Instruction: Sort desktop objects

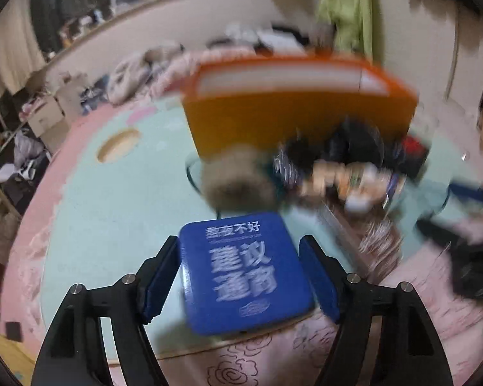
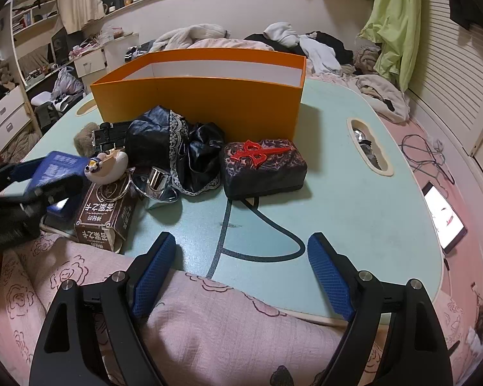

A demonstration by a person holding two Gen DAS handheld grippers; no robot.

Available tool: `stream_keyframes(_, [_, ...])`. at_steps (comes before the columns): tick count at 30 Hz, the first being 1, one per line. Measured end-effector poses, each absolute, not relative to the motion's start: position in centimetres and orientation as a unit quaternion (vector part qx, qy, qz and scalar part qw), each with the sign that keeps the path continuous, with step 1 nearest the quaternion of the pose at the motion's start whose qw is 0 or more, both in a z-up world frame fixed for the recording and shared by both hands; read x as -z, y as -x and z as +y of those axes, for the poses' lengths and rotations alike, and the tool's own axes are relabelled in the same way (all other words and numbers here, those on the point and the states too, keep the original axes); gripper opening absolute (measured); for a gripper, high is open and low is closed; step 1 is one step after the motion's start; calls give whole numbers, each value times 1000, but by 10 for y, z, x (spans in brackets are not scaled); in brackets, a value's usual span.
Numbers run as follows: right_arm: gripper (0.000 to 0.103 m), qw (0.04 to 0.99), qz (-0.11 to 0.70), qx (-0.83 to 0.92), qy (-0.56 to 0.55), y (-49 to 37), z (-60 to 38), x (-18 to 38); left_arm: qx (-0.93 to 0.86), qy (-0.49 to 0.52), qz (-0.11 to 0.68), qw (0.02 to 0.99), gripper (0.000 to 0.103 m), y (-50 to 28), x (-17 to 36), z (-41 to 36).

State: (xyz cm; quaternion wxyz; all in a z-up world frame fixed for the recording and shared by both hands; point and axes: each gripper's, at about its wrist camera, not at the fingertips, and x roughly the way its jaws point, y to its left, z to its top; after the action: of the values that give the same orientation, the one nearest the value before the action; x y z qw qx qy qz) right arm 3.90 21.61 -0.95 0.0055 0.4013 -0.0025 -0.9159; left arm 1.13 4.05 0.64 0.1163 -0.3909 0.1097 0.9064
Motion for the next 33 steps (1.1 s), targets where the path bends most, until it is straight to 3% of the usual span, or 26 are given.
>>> stream_keyframes(3, [85,5,-1,916,-402,-39,216,9,-903,398,46,155,66,-6,-5,21])
stream_keyframes(11, [84,8,-5,918,-397,-42,216,6,-919,353,-40,172,65,-20,-10,-8])
stream_keyframes(15, [76,66,-11,933,-354,-56,208,-10,-935,315,-54,151,65,-30,-22,-19])
stream_keyframes(17, [61,96,21,934,-343,-63,189,-19,-940,304,-61,141,65,-31,-24,-24])
stream_keyframes(19, [53,139,47,919,-365,-62,164,-20,-942,300,-62,135,65,-32,-26,-27])
stream_keyframes(23, [52,151,94,895,-408,-47,131,-15,-944,296,-56,134,65,-34,-27,-27])
stream_keyframes(28, [52,130,63,879,-455,-14,131,-10,-944,296,-54,135,65,-33,-27,-25])
stream_keyframes(31, [42,128,62,881,-451,-5,130,-11,-944,295,-56,136,65,-34,-27,-26])
stream_keyframes(33, [42,148,48,872,-464,-7,134,-13,-944,295,-58,136,65,-35,-27,-27])
